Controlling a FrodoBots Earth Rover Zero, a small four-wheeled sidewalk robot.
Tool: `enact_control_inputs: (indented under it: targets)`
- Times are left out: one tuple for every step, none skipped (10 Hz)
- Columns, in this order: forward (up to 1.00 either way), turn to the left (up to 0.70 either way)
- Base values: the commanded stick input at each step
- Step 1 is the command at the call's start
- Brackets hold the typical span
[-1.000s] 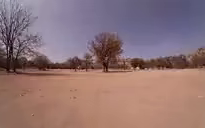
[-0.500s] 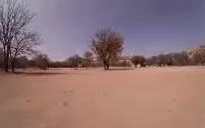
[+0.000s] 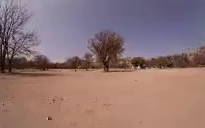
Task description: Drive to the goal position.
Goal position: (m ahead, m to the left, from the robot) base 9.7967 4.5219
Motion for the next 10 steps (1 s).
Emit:
enact_control_inputs:
  targets:
    - [1.0, 0.03]
    - [1.0, 0.03]
    - [1.0, 0.03]
    - [1.0, 0.03]
    - [1.0, 0.03]
    - [1.0, 0.03]
    - [1.0, 0.03]
    - [1.0, 0.03]
    - [1.0, 0.03]
    - [1.0, 0.03]
